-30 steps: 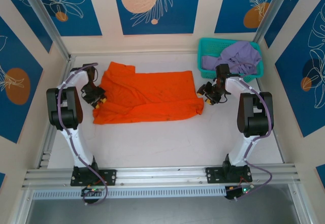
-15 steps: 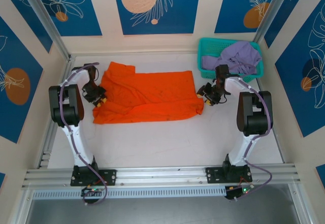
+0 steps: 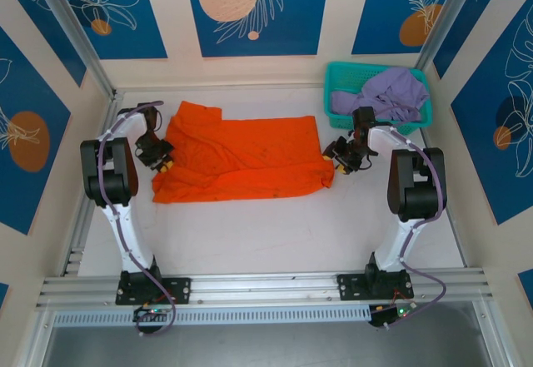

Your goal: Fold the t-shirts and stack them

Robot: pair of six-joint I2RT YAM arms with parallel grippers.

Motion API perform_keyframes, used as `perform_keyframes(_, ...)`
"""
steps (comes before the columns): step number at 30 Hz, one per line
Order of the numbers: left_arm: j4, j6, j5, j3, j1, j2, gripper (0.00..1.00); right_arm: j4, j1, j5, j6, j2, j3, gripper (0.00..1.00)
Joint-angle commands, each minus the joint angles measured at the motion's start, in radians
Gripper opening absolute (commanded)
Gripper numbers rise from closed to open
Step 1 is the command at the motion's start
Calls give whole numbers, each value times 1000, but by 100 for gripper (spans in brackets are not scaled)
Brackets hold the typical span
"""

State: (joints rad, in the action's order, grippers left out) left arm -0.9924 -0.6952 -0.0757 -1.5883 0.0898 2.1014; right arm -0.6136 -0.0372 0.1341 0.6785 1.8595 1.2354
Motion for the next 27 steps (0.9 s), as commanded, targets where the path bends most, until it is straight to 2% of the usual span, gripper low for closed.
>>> perform_keyframes(1, -49, 23, 28, -38, 15, 4, 8, -8, 5, -2, -21, 25, 22, 53)
perform_keyframes(8, -69, 38, 37, -48, 7, -42, 0, 3, 11, 6, -13, 57, 35, 53)
perform_keyframes(18, -87, 48, 41, -41, -11, -100, 0, 14, 10, -19, -28, 102, 77, 45)
perform_keyframes(21, -90, 48, 39, -39, -16, -119, 0, 18, 10, -20, -31, 107, 80, 37)
perform_keyframes(24, -94, 42, 36, -41, -19, -140, 0, 11, 8, -27, -42, 101, 91, 20)
perform_keyframes(27, -84, 29, 20, -34, -23, -173, 0, 0, 8, -8, -45, 92, 109, 10)
